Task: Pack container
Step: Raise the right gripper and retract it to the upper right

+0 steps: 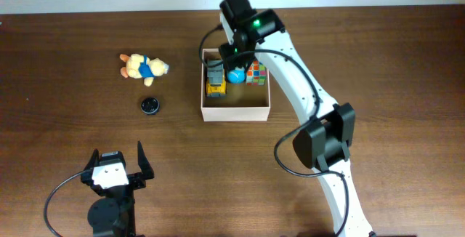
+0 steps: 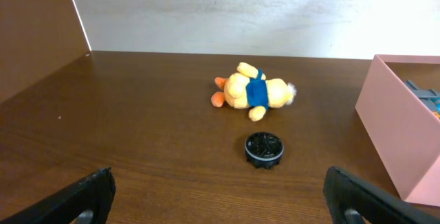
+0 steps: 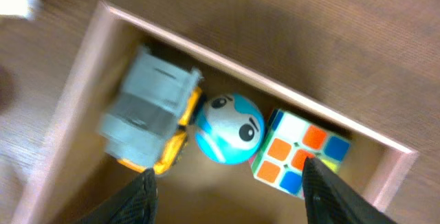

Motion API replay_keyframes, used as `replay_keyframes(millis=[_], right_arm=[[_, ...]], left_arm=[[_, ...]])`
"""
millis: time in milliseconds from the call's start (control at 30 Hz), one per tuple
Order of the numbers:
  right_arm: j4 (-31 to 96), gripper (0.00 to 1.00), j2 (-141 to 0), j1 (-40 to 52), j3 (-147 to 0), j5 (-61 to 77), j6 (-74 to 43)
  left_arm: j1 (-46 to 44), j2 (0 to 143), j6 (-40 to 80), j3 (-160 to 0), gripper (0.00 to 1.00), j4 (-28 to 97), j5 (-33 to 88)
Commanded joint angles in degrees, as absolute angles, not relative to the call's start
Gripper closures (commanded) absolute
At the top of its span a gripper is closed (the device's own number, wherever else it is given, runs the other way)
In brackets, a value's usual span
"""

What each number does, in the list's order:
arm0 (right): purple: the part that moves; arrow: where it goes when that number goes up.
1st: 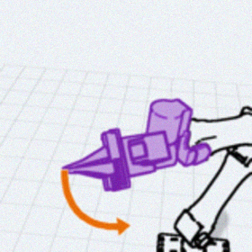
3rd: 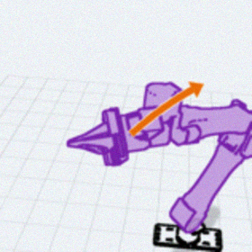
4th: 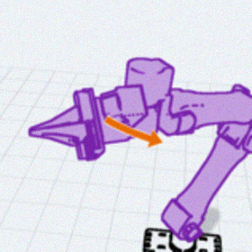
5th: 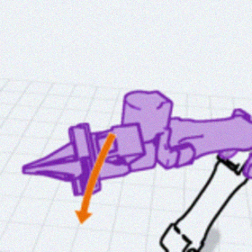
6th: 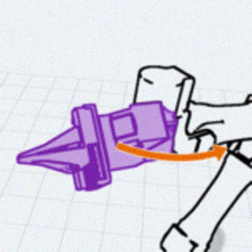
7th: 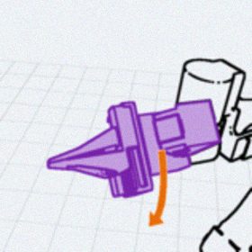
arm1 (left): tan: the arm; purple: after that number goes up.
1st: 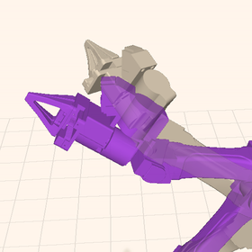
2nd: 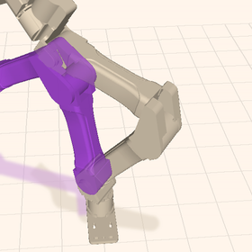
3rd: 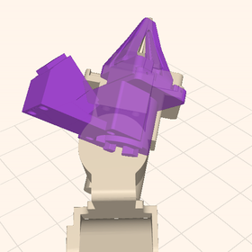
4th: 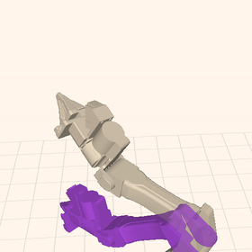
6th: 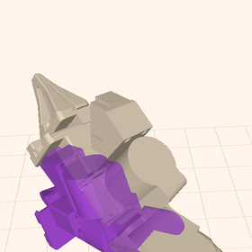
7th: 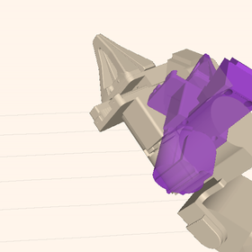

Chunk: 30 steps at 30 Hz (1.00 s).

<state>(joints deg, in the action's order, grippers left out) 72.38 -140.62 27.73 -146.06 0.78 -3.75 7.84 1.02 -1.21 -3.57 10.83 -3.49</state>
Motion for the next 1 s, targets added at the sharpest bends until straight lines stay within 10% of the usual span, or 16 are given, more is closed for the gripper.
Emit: replay_keyframes(millis=[0,467,667,967], right_arm=[[74.74,0.40,-136.44,28.82,-154.10,0.51,-2.76],[77.60,0.24,-136.33,10.37,-161.53,-8.73,-10.20],[79.31,0.00,-137.64,3.81,-160.20,-20.29,-11.73],[78.87,0.01,-139.20,0.27,-149.34,-19.92,-17.04]], left_arm=[[7.62,1.06,-0.86,-3.16,0.01,10.48,-4.10],[7.62,1.06,-0.86,-3.16,0.01,10.48,-4.10],[7.62,1.06,-0.86,-3.16,0.01,10.48,-4.10],[7.62,1.06,-0.86,-3.16,0.01,10.48,-4.10]])
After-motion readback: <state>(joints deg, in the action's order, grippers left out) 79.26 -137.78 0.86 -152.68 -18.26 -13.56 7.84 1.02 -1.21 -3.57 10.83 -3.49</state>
